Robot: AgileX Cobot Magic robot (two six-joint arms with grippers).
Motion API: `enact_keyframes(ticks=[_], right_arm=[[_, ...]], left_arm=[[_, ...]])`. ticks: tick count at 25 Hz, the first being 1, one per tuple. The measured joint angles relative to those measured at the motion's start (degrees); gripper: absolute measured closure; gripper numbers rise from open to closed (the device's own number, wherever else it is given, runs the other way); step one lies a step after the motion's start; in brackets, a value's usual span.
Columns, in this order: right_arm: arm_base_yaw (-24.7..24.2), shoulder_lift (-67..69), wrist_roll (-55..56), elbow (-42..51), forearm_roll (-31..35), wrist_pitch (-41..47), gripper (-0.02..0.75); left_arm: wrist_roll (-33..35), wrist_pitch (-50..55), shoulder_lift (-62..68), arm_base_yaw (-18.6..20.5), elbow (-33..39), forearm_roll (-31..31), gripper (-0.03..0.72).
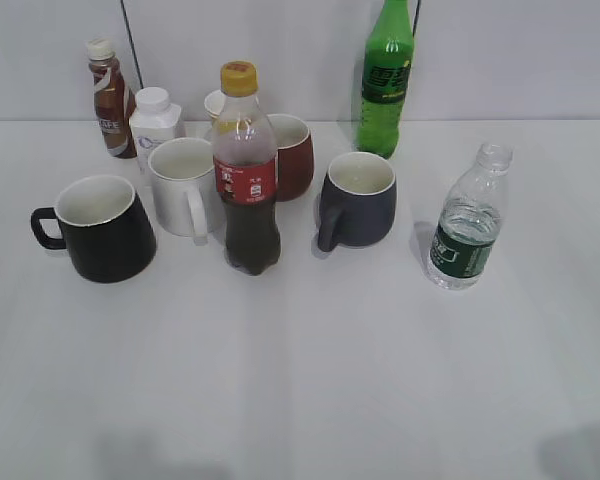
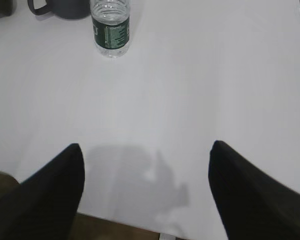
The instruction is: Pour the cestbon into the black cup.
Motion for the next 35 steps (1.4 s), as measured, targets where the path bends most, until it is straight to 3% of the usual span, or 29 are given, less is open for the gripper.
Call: enact_keyframes(ticks=[9,17,35], right_arm=[[-0.6,0.0,0.4,0.0,-0.1,-0.4,0.146],[-10.0,-7.8,0.4,0.0,-0.6,-0.4,0.146],[-10.2,-7.9,0.4,0.0,-0.6,-0.5,0.147]], left_arm=[[0.0,-0.3,-0.6,0.5,0.0,0.0,0.281],[0.0,-0.4,-5.0,8.1,0.1,-0.1,0.298],[0.0,-0.4,-5.1,8.4,0.1,0.0,0.366]])
